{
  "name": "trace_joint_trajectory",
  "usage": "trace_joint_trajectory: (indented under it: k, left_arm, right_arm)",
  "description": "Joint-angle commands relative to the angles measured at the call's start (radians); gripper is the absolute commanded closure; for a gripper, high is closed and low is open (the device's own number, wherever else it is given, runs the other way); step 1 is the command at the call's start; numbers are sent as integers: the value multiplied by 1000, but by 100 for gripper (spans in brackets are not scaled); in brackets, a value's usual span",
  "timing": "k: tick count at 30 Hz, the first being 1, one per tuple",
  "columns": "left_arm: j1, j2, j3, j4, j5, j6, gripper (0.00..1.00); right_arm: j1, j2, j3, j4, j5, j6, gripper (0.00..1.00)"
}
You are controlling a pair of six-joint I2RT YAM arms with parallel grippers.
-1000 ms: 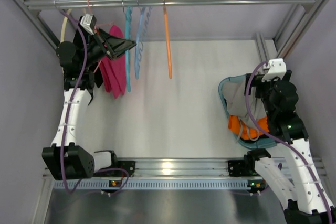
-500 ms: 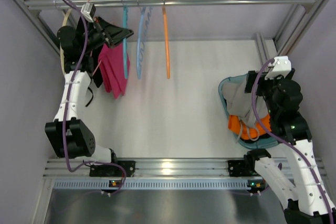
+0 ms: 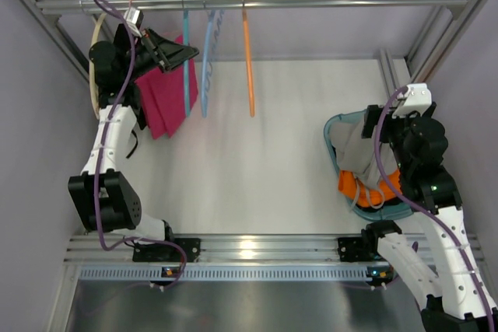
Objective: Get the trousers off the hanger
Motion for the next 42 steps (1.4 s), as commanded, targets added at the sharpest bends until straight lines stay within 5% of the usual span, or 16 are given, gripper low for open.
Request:
trace_joint_trajectory:
  k: [1, 12, 37, 42]
  left_arm:
    - [5, -15, -29, 71, -25, 24, 100]
    - [5, 48, -13, 44, -74, -22, 100]
    - [-2, -81, -105, 33, -183, 88, 49]
    - [-6, -101, -106, 5, -206, 128, 47]
  right_arm:
    - [-11, -12, 32, 10, -13, 15, 1]
    - [-11, -6, 28, 15, -21, 29, 1]
    - [-13, -13, 37, 10, -33, 39, 1]
    - [-13, -18, 38, 9, -39, 42, 1]
